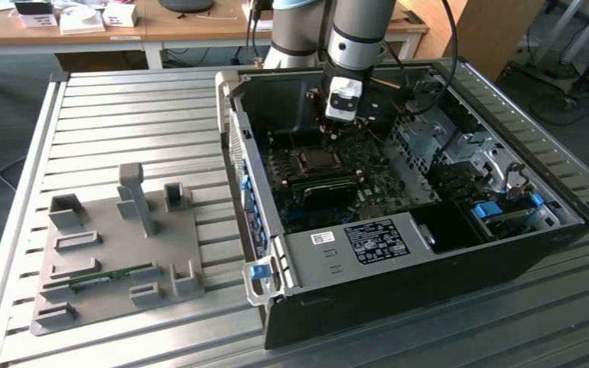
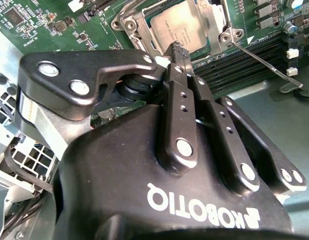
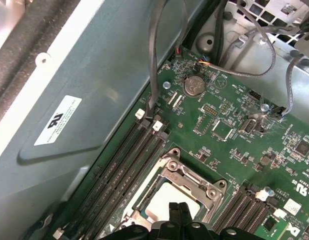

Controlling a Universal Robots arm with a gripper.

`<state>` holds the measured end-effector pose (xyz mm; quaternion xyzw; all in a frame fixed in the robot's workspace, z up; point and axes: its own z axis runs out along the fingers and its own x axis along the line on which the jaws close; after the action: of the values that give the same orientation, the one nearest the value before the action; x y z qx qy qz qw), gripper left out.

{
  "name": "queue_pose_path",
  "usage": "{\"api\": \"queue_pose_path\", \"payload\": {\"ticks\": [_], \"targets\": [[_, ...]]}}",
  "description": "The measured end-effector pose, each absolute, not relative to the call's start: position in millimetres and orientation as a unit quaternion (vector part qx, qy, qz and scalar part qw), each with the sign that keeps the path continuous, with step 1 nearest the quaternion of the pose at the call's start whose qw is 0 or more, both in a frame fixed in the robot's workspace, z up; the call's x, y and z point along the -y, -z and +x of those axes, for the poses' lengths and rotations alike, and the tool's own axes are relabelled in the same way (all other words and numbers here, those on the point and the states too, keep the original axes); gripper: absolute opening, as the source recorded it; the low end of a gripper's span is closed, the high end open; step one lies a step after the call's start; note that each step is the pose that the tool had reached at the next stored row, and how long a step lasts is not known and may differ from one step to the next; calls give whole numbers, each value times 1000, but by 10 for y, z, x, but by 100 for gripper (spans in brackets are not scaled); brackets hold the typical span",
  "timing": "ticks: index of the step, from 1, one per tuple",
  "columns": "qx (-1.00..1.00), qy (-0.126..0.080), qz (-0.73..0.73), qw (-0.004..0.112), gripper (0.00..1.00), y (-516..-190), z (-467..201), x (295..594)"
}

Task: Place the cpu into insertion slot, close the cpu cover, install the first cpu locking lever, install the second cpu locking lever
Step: 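Close the cpu cover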

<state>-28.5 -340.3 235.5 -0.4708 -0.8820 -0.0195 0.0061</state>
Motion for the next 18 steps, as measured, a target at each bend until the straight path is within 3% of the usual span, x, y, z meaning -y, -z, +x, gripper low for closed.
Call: {"api": "queue_pose_path", "payload": {"ticks": [18], "targets": [[908,19,-418,7,11,-2355,-285,3403]]}}
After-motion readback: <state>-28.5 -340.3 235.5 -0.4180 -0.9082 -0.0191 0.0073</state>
